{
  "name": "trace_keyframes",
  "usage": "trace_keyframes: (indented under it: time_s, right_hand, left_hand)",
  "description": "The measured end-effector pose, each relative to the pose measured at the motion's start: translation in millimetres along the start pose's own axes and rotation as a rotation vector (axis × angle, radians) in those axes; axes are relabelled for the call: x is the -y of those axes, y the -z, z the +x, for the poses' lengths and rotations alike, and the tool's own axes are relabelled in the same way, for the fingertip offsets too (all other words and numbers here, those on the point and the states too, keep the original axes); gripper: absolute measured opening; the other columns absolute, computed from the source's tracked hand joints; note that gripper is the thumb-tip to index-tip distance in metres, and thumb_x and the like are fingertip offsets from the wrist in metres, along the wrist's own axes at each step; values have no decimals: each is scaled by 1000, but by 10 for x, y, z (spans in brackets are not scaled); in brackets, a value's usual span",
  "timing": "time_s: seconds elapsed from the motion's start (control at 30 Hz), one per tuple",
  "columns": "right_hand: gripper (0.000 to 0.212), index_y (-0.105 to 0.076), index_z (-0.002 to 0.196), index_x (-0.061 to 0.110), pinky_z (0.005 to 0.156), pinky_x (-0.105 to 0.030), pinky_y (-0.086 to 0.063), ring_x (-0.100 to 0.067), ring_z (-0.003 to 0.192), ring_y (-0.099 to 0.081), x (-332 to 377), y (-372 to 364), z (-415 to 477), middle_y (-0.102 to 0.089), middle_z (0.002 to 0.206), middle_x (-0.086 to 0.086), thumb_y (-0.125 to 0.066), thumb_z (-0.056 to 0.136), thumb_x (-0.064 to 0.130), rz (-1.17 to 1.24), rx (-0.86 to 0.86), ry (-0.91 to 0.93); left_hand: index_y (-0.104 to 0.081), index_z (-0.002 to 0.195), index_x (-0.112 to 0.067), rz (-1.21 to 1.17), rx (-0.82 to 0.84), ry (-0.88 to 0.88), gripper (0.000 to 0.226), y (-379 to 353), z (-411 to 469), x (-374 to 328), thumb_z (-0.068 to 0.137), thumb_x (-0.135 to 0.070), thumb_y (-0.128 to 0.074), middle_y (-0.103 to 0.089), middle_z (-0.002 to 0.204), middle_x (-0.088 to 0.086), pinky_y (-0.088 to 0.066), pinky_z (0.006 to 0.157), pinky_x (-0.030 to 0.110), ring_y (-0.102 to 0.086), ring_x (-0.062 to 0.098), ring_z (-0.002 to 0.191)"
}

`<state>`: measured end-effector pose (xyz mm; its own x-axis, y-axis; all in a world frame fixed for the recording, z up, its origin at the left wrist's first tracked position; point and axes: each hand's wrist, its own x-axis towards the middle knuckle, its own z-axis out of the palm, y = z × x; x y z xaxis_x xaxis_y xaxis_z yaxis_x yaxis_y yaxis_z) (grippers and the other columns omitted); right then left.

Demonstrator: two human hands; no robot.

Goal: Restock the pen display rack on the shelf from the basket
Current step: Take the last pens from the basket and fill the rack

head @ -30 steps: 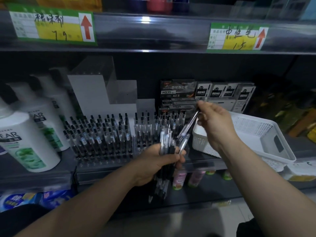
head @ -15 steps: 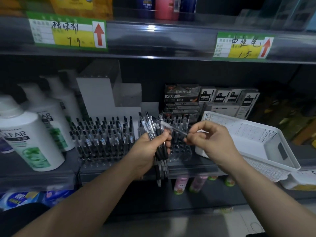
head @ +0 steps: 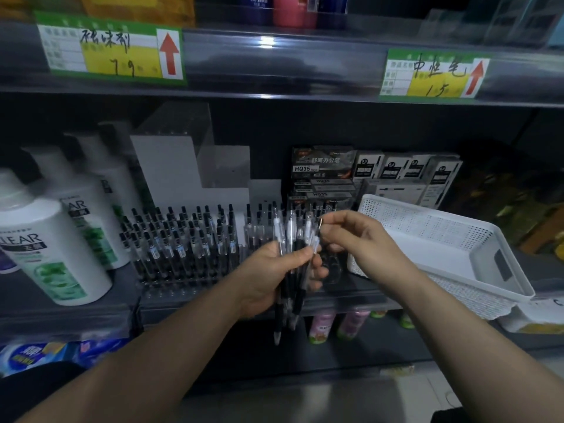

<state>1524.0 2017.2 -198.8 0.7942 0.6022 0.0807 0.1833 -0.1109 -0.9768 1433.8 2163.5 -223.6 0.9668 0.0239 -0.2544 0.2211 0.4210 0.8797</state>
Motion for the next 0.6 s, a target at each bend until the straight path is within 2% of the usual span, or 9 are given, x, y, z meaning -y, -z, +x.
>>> trace_keyframes:
  time_s: [0.13,0.23,0.37,0.5,0.6]
  right_hand:
    - [10,-58,87,0,58,-25,-46,-20,54,-58,-19,-19,11,-63,60,0,-66,86,6,83,190,-131]
    - [9,-64,87,4,63,-26,-45,-16,60,-57,-37,4,39,-64,69,-3,-70,81,4,85,184,-194]
    - [16,-64,96,6,70,-31,-47,-27,76,-54,-47,10,68,-60,88,-17,-69,81,1,160,225,-246]
    - [17,-66,98,6,78,-30,-50,-23,80,-60,-34,37,99,-67,87,-11,-66,83,-2,126,251,-215]
    - [22,-65,99,4,76,-26,-51,-15,72,-62,-24,77,109,-67,74,-3,-64,82,-8,81,277,-226]
  left_hand:
    - [-52,116,-1,104,86,28,29,10,-20,70,91,-13,-60,-69,84,5,-55,66,33,-66,18,74]
    - [-58,115,-3,157,128,21,35,33,-29,69,83,-15,-69,-72,94,9,-53,69,31,-65,16,77]
    - [-62,112,-6,171,164,29,34,44,-43,60,80,-14,-71,-73,99,11,-54,70,29,-66,16,80]
    - [-61,111,-7,152,154,28,34,40,-49,52,78,-12,-69,-73,100,12,-54,71,29,-67,15,79]
    - [-64,106,-9,162,150,35,33,27,-59,55,74,-12,-71,-72,105,17,-53,73,29,-67,15,80]
